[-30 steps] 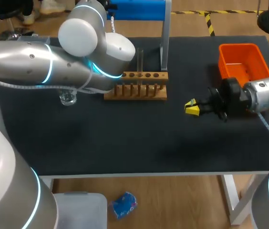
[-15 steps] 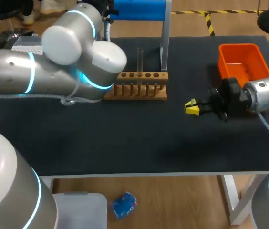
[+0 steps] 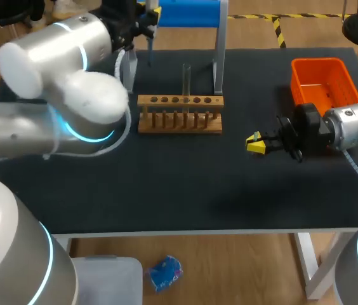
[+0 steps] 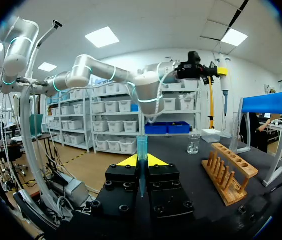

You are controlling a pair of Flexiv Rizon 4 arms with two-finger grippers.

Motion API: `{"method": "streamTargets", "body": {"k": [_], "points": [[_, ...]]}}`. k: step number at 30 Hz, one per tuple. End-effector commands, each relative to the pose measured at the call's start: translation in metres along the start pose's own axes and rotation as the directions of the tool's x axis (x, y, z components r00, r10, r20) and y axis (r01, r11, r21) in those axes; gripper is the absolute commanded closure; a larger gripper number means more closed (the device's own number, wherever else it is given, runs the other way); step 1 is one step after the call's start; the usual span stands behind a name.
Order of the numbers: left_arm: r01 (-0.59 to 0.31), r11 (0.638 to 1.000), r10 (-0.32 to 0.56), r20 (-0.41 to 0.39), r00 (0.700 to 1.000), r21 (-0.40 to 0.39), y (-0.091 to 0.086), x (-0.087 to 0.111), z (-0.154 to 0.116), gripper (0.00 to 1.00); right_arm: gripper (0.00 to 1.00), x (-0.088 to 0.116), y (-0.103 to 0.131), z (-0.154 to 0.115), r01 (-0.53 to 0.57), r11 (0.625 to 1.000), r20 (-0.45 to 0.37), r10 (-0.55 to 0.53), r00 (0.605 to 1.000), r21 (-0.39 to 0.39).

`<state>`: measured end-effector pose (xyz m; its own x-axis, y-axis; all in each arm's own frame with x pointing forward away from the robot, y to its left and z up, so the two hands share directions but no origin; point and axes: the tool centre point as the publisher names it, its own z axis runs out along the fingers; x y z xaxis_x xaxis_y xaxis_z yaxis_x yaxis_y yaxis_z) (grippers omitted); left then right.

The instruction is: Invert the test tube, pick up the pipette, mount the tip to pipette, aspirate from beaker and dispense into the tube, eject the tip, return the pipette, and cap with the stopper.

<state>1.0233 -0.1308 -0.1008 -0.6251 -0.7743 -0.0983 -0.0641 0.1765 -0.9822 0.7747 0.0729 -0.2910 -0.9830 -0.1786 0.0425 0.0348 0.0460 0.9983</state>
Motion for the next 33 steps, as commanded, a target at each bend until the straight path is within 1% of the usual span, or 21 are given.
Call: {"method": "streamTargets", "body": {"k": [1,2,3,4,6,7,10,11,12,13,14,16,17,33], "points": [[0.022,1.000,-0.015,-0.314,0.949,0.018,-0.006,0.019,-0.061,1.00,1.00,0.001,0.001,-0.001,0.000,1.000,-0.001,0.000,1.000,0.002],[0.009,1.000,-0.003,-0.303,0.953,0.018,-0.007,0.024,-0.063,1.00,1.00,0.001,0.001,-0.001,0.000,1.000,-0.001,0.000,1.000,0.002],[-0.001,1.000,0.006,-0.295,0.955,0.018,-0.008,0.035,-0.068,1.00,1.00,0.001,0.001,-0.001,0.000,1.000,-0.001,0.000,1.000,0.002],[0.014,0.999,-0.004,-0.303,0.953,0.032,-0.009,0.040,-0.071,1.00,1.00,0.001,0.001,-0.001,0.000,1.000,-0.001,0.000,1.000,0.002],[0.015,0.999,0.000,-0.304,0.953,0.047,-0.011,0.057,-0.080,1.00,1.00,0.001,0.001,-0.001,0.000,1.000,-0.001,0.000,1.000,0.002],[0.029,0.998,-0.010,-0.318,0.948,0.056,-0.012,0.064,-0.083,1.00,1.00,0.001,0.001,-0.001,0.000,1.000,-0.001,0.000,1.000,0.002],[0.032,0.997,-0.008,-0.344,0.939,0.066,-0.012,0.087,-0.089,1.00,1.00,0.001,0.001,-0.001,0.000,1.000,-0.001,0.000,1.000,0.002],[0.046,0.996,-0.017,-0.364,0.931,0.072,-0.013,0.094,-0.091,1.00,1.00,0.001,0.001,-0.001,0.000,1.000,-0.001,0.000,1.000,0.002],[0.039,0.996,-0.009,-0.363,0.932,0.075,-0.013,0.102,-0.092,1.00,1.00,0.001,0.001,-0.001,0.000,1.000,-0.001,0.000,1.000,0.002],[0.039,0.996,-0.009,-0.360,0.933,0.077,-0.013,0.108,-0.091,1.00,1.00,0.001,0.001,-0.001,0.000,1.000,-0.001,0.000,1.000,0.002],[0.061,0.995,-0.024,-0.378,0.925,0.084,-0.013,0.113,-0.092,1.00,1.00,0.001,0.001,-0.001,0.000,1.000,-0.001,0.000,1.000,0.002],[0.059,0.995,-0.022,-0.379,0.925,0.084,-0.013,0.122,-0.091,1.00,1.00,0.001,0.001,-0.001,0.000,1.000,-0.001,0.000,1.000,0.002],[0.072,0.994,-0.035,-0.378,0.925,0.084,-0.014,0.124,-0.090,1.00,1.00,0.001,0.001,-0.001,0.000,1.000,-0.001,0.000,1.000,0.002],[0.072,0.994,-0.035,-0.378,0.925,0.084,-0.014,0.124,-0.090,1.00,1.00,0.001,0.001,-0.001,0.000,1.000,-0.001,0.000,1.000,0.002]]}}
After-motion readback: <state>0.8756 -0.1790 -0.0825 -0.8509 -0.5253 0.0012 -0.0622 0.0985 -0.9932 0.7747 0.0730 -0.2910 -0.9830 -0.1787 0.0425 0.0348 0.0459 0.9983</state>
